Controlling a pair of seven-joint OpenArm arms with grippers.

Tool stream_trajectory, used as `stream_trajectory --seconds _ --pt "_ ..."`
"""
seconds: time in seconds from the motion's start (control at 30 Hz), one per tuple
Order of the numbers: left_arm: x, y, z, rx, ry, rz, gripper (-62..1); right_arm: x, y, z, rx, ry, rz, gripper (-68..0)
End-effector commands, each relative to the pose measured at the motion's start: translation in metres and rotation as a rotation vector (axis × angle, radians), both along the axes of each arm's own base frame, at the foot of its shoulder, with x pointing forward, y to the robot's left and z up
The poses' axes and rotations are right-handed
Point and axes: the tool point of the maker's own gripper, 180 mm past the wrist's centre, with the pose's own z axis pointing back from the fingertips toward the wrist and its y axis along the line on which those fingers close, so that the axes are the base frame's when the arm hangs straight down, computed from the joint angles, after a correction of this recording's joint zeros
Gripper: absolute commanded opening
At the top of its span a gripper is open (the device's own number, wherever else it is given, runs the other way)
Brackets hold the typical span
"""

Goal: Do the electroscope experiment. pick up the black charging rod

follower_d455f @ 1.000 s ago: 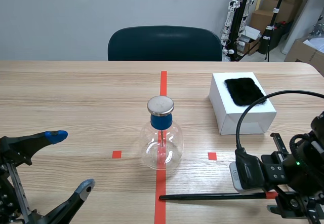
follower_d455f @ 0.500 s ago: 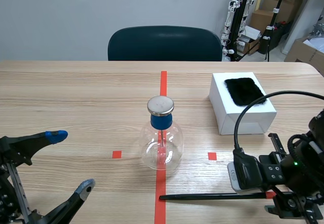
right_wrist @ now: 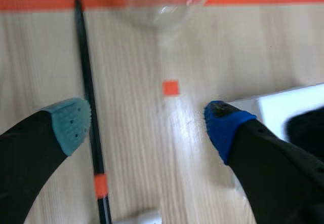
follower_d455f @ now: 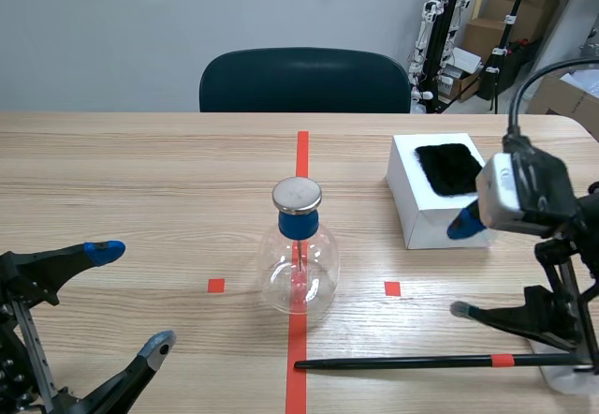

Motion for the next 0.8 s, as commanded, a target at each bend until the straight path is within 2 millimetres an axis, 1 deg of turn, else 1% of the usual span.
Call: stream_trajectory --seconds 0.0,0.07,0.1,0.13,0.2,0.3,0.53,0.77 --pt "0.002 0.001 0.005 -0.015 -0.019 0.003 1.4 0.008 0.000 0.008 0.050 -0.056 -0.049 -13.8" --pt "0.002 0.001 0.005 -0.015 -0.019 0.003 1.4 0.016 0.000 0.018 0.115 -0.142 -0.103 -4.7" --pt "0.002 0.001 0.005 -0.015 -0.019 0.003 1.4 0.018 0.000 0.021 0.138 -0.172 -0.115 -1.0" --pt "0.002 0.001 0.005 -0.015 -0.019 0.003 1.4 0.018 0.000 0.024 0.161 -0.195 -0.128 0.4" --pt "0.002 0.001 0.005 -0.015 -0.019 0.003 1.4 0.016 0.000 0.031 0.216 -0.225 -0.147 0.4" --pt "0.002 0.001 0.005 -0.015 -0.019 0.003 1.4 0.009 0.001 0.041 0.294 -0.236 -0.144 0.4" --pt "0.002 0.001 0.005 -0.015 -0.019 0.003 1.4 -0.005 0.004 0.069 0.469 -0.283 -0.121 0.4" --pt "0.002 0.001 0.005 -0.015 -0.019 0.003 1.4 0.000 0.001 0.076 0.481 -0.308 -0.129 0.4"
